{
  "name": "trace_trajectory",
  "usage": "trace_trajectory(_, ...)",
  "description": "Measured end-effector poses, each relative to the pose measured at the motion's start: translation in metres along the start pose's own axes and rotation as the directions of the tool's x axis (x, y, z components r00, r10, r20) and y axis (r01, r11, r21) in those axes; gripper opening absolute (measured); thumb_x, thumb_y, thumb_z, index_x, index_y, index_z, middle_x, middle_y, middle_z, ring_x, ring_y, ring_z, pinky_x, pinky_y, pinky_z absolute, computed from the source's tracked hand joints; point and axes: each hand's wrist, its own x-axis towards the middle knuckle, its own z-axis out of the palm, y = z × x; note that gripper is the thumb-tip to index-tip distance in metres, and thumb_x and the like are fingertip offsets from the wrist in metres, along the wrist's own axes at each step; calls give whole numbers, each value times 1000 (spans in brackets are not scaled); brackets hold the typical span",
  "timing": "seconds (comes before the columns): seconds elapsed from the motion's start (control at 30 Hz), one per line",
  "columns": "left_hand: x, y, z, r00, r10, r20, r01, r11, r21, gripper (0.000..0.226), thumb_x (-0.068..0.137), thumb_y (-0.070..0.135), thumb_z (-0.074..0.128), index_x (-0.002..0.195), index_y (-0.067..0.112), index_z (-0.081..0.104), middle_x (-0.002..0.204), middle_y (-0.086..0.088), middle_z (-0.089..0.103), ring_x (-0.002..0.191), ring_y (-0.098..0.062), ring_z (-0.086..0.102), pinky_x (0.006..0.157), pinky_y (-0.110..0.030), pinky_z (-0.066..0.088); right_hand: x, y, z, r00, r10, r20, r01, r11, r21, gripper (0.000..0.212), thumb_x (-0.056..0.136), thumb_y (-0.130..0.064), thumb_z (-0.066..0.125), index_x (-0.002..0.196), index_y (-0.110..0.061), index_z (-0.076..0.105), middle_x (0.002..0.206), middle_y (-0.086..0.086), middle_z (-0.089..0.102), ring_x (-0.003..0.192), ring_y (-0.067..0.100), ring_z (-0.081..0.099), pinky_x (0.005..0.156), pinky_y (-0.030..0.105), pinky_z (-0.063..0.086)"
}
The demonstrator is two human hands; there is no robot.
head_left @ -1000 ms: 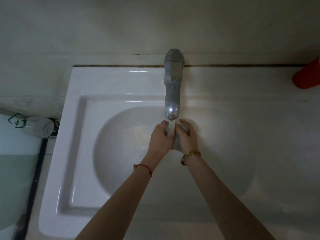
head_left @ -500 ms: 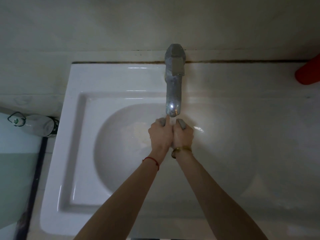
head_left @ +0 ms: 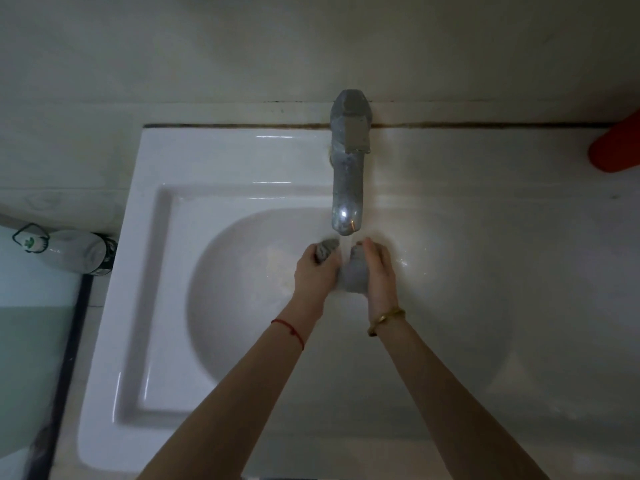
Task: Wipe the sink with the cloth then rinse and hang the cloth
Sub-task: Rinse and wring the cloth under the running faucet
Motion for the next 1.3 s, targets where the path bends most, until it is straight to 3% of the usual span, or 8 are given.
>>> trace_trajectory(0.13,-9,-2,1,982,174,68,-178,982,58,24,94,32,58,104,10,59,97,-18,67,88,-26,67,79,-52,59,1,-10,7,971,232,52,-238,960,148,60,67,-61,76,103,-14,67,107,12,70,100,27,67,89,43,53)
trace_trajectory(0.27,-14,-2,10,962,273,-1,-270,953,138,27,100,31,51,89,6,50,82,-23,61,69,-27,58,65,-49,55,-4,-19,19,986,-29,-166,-41,915,-402,34,89,-51,55,79,-20,61,77,-4,62,68,8,57,56,22,38)
trace_trajectory(0.4,-12,-1,13,945,325,-47,-312,933,178,28,100,27,49,73,22,41,64,5,50,55,-7,47,48,-15,40,-5,-20,25,975,-119,-187,9,866,-500,42,91,-48,51,61,-19,54,64,-2,59,60,10,54,54,25,36)
trace_trajectory(0.67,-10,0,11,959,261,-113,-246,961,129,43,90,17,60,56,23,34,44,13,40,45,-3,38,56,-23,38,-9,-16,28,964,-183,-192,88,903,-421,53,98,-27,50,48,-15,39,48,-1,44,46,9,41,50,25,34)
trace_trajectory(0.93,-2,-5,10,998,-24,-54,30,994,107,28,94,24,52,68,15,49,76,-11,61,70,-26,62,64,-40,61,-18,-4,11,902,-430,-48,350,790,-503,27,95,-24,57,75,-10,48,57,-11,47,54,-2,52,49,6,35)
trace_trajectory(1.03,-2,-7,6,998,48,-44,-46,998,51,13,95,24,56,83,18,55,93,-11,65,88,-30,66,75,-46,61,-19,-6,6,974,-187,-125,139,939,-315,20,88,-27,68,99,-15,55,80,-11,60,73,-3,59,63,5,43)
trace_trajectory(1.1,-3,-8,1,985,174,-13,-173,984,30,8,95,20,56,103,22,57,106,-8,65,99,-27,65,84,-46,59,-17,-7,3,996,41,-79,-49,995,-90,26,85,-24,72,107,-13,61,95,0,67,89,16,66,80,26,55)
trace_trajectory(1.3,-7,-17,-5,933,341,115,-342,940,-10,11,100,24,52,108,21,58,101,-3,66,96,-18,65,82,-33,57,-14,-12,-1,895,420,149,-444,870,213,30,86,-41,68,108,-21,67,122,12,66,111,32,63,96,59,47)
